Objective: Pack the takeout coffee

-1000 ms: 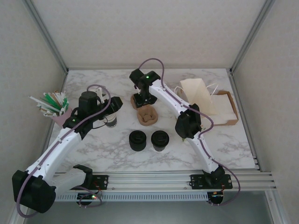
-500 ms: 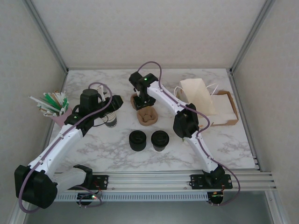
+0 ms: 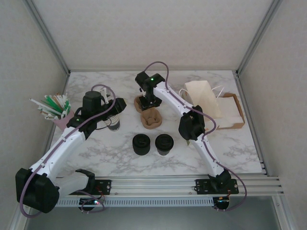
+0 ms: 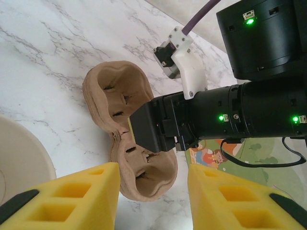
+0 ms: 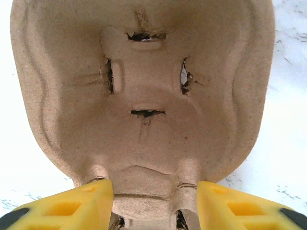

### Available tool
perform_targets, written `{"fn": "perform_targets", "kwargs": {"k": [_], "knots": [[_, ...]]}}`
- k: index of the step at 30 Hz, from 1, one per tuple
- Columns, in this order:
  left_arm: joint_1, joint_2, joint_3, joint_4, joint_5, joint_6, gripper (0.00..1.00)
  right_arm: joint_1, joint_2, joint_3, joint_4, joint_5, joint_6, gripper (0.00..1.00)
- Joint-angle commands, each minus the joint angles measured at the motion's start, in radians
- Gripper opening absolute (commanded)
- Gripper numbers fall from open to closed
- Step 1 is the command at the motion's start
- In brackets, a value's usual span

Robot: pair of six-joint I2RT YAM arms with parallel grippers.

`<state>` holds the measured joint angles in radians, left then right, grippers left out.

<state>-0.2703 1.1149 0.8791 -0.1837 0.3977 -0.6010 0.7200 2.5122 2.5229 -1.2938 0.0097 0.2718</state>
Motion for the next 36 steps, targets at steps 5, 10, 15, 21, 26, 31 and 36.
{"fn": "perform_targets", "kwargs": {"k": [5, 10, 15, 21, 26, 31, 36], "knots": [[0.012, 0.006, 0.032, 0.031, 0.016, 0.015, 0.41, 0.001, 0.03, 0.03, -0.006, -0.023, -0.019, 0.5], [0.013, 0.006, 0.033, 0.032, 0.017, 0.015, 0.41, 0.005, 0.019, 0.03, -0.01, -0.026, -0.02, 0.51], [0.013, 0.01, 0.034, 0.033, 0.018, 0.015, 0.4, 0.012, 0.006, 0.03, -0.009, -0.008, -0.022, 0.51], [0.014, 0.011, 0.036, 0.035, 0.02, 0.015, 0.4, 0.016, 0.018, 0.031, -0.017, 0.007, -0.022, 0.49], [0.014, 0.011, 0.037, 0.036, 0.021, 0.016, 0.39, 0.021, 0.028, 0.032, -0.018, 0.012, -0.02, 0.48], [0.016, 0.014, 0.036, 0.036, 0.023, 0.017, 0.39, 0.02, 0.04, 0.035, -0.018, 0.014, -0.018, 0.47], [0.017, 0.016, 0.039, 0.032, 0.013, 0.02, 0.39, 0.021, 0.045, 0.037, -0.02, 0.011, -0.016, 0.45]]}}
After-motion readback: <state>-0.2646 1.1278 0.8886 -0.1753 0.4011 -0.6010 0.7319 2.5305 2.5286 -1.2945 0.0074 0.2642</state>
